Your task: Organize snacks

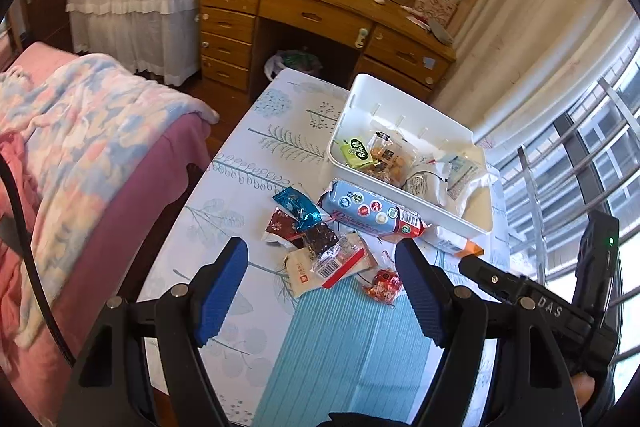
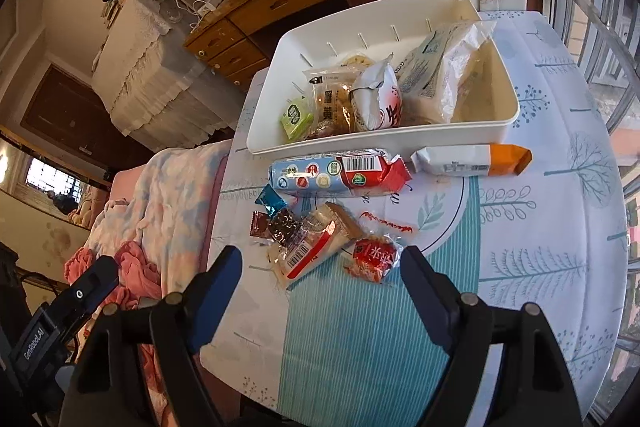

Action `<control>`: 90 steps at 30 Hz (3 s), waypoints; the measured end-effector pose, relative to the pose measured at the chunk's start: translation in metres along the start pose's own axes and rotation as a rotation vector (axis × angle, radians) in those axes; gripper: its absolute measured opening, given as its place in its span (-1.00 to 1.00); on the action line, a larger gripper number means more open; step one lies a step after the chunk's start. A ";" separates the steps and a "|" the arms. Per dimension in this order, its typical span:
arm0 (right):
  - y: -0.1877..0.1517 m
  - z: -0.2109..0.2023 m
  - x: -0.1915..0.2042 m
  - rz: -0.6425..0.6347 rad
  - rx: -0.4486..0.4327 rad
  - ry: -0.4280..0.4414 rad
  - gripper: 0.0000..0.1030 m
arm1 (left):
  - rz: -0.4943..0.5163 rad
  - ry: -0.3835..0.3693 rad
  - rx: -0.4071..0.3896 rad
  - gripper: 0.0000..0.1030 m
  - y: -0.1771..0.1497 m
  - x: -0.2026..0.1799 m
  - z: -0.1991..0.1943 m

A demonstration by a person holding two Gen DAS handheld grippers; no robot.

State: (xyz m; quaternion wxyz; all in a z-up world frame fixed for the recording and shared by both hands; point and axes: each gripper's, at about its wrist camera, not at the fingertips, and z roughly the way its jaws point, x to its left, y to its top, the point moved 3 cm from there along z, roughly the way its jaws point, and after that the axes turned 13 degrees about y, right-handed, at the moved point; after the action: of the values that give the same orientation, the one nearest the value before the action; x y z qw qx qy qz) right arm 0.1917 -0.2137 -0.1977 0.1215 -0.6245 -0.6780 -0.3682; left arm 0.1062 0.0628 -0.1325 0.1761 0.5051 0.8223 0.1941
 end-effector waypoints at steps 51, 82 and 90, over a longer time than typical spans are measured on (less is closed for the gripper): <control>-0.087 0.060 0.028 0.018 -0.280 -0.479 0.45 | 0.715 -0.297 0.363 0.65 0.016 -0.044 0.154; -0.074 0.121 -0.042 -0.029 -0.241 -0.459 0.09 | 0.748 -0.129 0.367 0.06 -0.024 -0.095 0.251; -0.070 0.121 -0.043 -0.010 -0.204 -0.444 0.00 | 0.724 -0.144 0.395 -0.17 -0.021 -0.087 0.248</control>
State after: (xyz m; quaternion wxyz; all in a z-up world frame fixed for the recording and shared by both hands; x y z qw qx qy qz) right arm 0.1700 -0.1633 -0.3335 -0.0959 -0.6956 -0.6506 -0.2892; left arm 0.2479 0.0110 -0.3492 0.0532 0.7980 0.5986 0.0464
